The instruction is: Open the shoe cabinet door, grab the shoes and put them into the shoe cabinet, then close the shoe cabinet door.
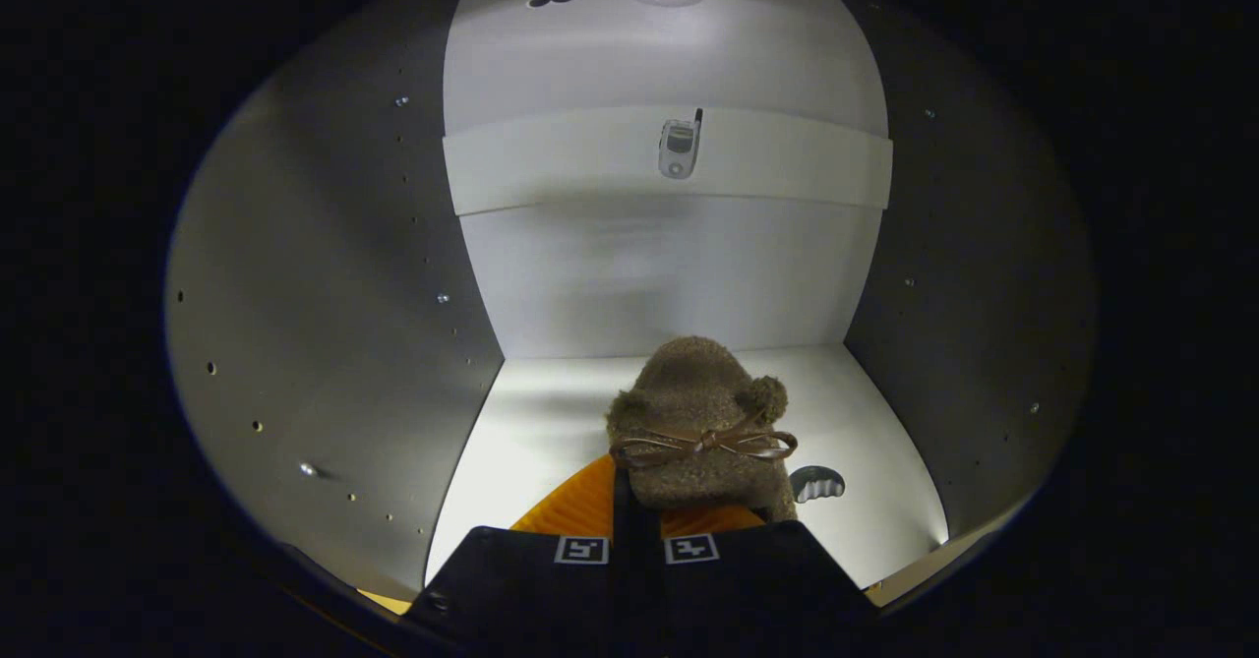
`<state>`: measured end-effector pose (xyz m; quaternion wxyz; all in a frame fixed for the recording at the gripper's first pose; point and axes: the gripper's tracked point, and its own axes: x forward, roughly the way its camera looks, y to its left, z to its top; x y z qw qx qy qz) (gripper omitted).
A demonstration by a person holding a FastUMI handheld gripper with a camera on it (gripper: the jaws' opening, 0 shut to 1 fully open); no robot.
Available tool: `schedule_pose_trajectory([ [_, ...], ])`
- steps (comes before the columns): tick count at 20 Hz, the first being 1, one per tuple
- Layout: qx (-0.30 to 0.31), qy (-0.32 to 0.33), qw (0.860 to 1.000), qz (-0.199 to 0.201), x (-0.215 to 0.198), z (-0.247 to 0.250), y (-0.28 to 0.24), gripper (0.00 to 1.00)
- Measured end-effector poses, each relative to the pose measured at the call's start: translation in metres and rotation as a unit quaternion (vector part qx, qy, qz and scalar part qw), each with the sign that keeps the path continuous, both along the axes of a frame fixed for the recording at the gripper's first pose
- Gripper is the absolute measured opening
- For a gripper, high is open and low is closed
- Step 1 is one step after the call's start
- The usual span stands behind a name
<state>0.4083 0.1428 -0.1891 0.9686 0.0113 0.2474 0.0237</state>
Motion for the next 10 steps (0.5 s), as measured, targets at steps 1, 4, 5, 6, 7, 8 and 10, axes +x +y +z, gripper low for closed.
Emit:
schedule_pose_trajectory([
  [1,-0.003,0.0,1.0,-0.009,0.002,-0.001,-0.001,0.08],
  [4,0.005,0.015,1.0,-0.006,-0.004,-0.006,0.002,0.17],
  [5,0.002,0.017,1.0,-0.002,-0.005,-0.007,0.003,0.17],
  [6,0.0,0.02,1.0,0.0,-0.01,-0.006,0.003,0.29],
  [7,0.002,0.023,1.0,0.002,-0.014,-0.005,0.004,0.36],
  [8,0.007,0.026,1.0,0.004,-0.019,-0.002,0.005,0.44],
  [10,0.022,0.027,0.999,0.012,-0.03,0.004,0.008,0.67],
])
